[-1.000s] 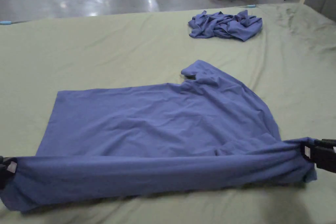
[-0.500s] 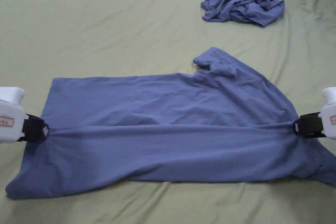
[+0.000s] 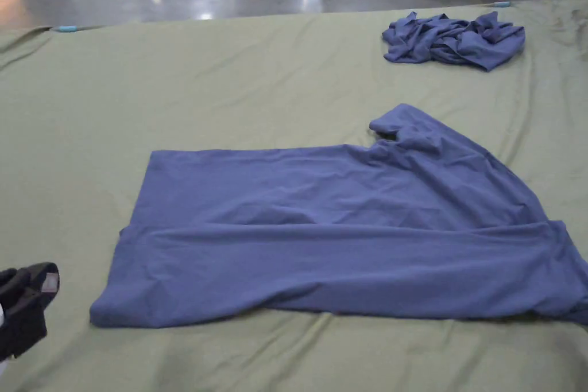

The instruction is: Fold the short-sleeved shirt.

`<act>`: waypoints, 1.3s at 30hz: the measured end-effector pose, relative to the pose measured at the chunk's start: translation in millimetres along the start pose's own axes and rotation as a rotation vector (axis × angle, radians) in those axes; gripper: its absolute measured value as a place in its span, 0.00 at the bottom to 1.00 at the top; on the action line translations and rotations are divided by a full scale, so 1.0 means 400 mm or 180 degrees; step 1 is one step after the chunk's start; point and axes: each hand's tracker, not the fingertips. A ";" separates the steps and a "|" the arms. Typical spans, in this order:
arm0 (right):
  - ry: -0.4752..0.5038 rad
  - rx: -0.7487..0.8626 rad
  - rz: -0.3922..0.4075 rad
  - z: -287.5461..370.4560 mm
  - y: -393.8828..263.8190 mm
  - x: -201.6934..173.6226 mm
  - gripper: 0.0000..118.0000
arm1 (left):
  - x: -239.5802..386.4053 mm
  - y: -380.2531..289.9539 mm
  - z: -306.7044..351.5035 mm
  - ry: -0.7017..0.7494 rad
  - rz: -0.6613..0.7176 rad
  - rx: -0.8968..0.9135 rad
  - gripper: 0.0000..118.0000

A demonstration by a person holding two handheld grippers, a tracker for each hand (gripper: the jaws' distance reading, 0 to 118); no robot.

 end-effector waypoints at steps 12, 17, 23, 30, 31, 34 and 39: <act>0.0149 -0.0325 0.0367 -0.039 -0.097 -0.135 0.04 | -0.021 -0.080 -0.374 0.0160 0.0001 -0.1021 1.00; 0.0138 -0.0343 0.0337 -0.057 -0.080 -0.127 0.04 | 0.002 -0.104 -0.388 0.0165 -0.0053 -0.0994 0.80; 0.0124 -0.0374 0.0331 -0.110 -0.068 -0.108 0.04 | 0.066 -0.090 -0.343 0.0115 -0.0434 -0.0860 0.03; 0.0226 -0.0546 0.0029 -0.241 -0.076 -0.010 0.84 | 0.059 -0.049 -0.305 0.0019 -0.0294 -0.0705 0.03; 0.0215 -0.0354 -0.0111 -0.251 -0.073 0.008 1.00 | 0.063 -0.042 -0.301 0.0019 -0.0292 -0.0709 0.03; 0.0141 -0.0802 -0.0273 -0.325 -0.108 0.064 0.99 | 0.061 -0.036 -0.301 0.0020 -0.0262 -0.0757 0.03; 0.0280 -0.0866 -0.0425 -0.332 -0.132 0.036 0.43 | 0.081 -0.037 -0.295 -0.0003 -0.0272 -0.0838 0.03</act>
